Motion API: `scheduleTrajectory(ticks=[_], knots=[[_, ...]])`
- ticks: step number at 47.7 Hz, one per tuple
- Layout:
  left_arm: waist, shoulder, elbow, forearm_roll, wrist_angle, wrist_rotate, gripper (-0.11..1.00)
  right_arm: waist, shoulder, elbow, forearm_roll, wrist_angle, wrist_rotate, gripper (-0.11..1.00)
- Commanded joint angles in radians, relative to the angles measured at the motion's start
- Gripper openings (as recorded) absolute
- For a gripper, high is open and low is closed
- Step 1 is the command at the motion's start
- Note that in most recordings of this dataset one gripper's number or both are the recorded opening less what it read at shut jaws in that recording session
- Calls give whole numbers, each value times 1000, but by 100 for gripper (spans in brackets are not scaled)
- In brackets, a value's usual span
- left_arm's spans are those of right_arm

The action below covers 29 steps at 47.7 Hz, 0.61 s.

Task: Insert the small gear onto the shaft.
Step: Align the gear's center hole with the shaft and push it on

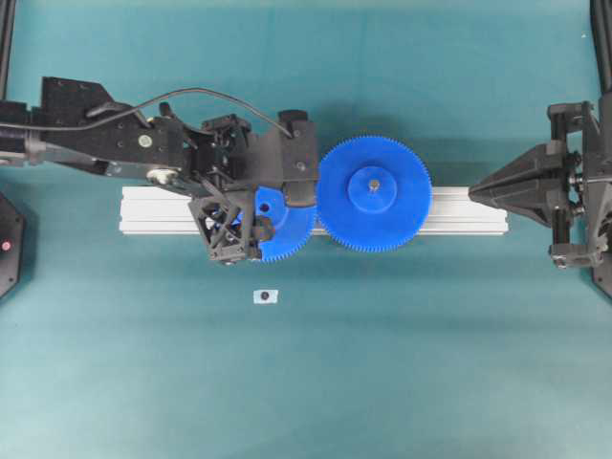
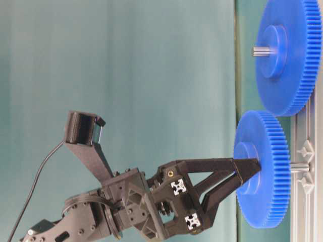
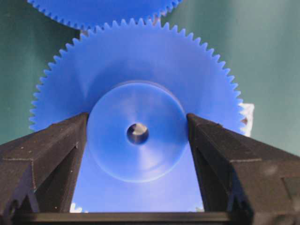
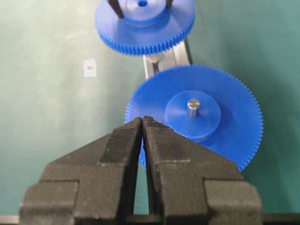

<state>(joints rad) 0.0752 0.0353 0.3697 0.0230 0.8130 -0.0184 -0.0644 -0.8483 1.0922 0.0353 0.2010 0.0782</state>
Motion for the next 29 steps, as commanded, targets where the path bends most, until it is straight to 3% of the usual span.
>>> scheduleTrajectory(ticks=[1, 29], knots=[[9, -14, 21, 0, 3, 2, 72, -3, 3, -9, 5, -9, 8, 14], [35, -9, 17, 0, -49, -3, 72, -3, 3, -9, 6, -11, 8, 14]])
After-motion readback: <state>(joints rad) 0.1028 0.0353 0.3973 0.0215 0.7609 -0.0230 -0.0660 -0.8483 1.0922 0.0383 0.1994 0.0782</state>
